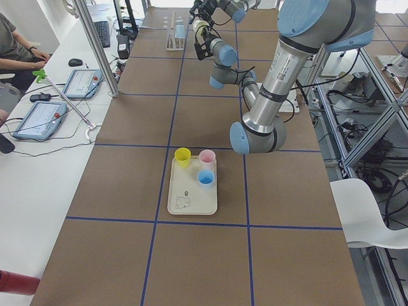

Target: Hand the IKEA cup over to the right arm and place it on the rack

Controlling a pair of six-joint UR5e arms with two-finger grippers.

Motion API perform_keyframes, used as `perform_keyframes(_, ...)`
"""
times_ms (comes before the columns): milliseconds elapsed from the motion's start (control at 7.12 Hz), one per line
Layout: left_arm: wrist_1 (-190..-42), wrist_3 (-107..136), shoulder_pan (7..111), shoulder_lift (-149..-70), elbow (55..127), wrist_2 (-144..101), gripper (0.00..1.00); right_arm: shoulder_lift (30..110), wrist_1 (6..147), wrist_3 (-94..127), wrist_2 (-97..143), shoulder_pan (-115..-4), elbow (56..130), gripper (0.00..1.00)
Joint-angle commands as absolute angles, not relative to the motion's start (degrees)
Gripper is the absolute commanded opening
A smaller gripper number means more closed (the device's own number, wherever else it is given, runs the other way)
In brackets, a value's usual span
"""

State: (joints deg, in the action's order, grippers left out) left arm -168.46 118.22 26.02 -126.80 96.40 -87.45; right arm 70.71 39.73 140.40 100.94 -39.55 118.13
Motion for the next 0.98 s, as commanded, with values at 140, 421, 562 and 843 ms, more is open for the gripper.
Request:
perform_keyframes(140,-168.4,117.4,26.0,-126.8,96.2,-87.5,0.47,70.8,39.7,140.8,101.0,-39.6,118.4,0.00)
perform_keyframes(421,-168.2,117.1,26.9,-126.7,96.3,-87.5,0.99,71.0,39.7,140.3,101.3,-39.8,118.7,0.00)
perform_keyframes(562,-168.0,117.1,28.5,-126.7,96.5,-88.1,0.99,71.2,39.8,139.7,101.5,-39.9,118.7,0.00)
perform_keyframes(843,-166.8,116.9,31.1,-126.1,96.7,-88.3,0.99,76.4,40.4,128.1,101.6,-42.5,118.6,0.00)
